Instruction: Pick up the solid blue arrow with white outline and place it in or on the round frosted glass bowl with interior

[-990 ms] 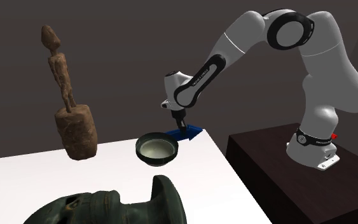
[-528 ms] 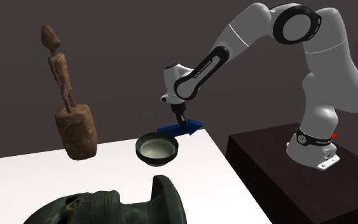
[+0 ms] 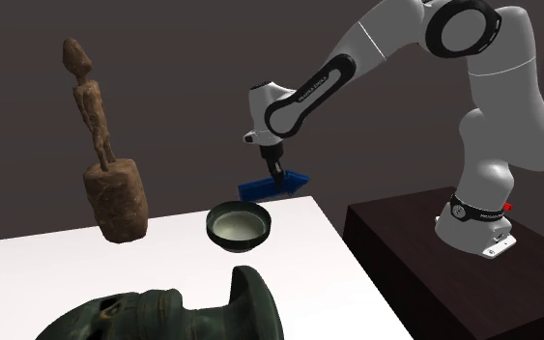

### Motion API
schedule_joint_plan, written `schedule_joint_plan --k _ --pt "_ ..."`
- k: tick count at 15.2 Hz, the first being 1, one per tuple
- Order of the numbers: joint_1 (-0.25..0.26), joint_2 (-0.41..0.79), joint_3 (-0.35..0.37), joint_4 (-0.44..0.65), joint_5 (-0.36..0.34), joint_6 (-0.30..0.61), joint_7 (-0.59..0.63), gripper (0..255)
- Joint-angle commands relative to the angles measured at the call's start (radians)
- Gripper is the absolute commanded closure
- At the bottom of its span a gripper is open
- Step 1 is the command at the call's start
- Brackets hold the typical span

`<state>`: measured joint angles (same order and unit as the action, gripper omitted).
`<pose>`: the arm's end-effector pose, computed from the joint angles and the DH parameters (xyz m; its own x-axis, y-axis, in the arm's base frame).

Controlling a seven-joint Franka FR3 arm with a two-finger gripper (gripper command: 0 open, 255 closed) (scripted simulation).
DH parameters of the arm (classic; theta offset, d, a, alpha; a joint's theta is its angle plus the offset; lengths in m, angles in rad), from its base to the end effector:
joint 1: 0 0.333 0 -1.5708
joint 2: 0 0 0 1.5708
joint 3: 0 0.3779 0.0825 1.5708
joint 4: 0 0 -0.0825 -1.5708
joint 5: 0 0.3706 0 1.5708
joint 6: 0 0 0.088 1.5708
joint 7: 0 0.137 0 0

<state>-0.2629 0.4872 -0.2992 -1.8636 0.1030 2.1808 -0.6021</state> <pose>0.5492 -0.3209 0.2880 0.9880 -0.0004 -0.1542 -0.0049 -0.9996 -0.0289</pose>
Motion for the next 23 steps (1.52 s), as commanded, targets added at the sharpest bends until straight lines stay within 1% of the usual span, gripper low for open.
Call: schedule_joint_plan --k 1,18,23 --pt "0.002 -0.016 -0.003 0.005 -0.005 -0.021 0.003 255" --pt "0.017 -0.133 -0.023 0.067 -0.045 -0.196 0.020 255" --pt "0.062 -0.050 0.014 0.209 -0.022 -0.258 0.102 255"
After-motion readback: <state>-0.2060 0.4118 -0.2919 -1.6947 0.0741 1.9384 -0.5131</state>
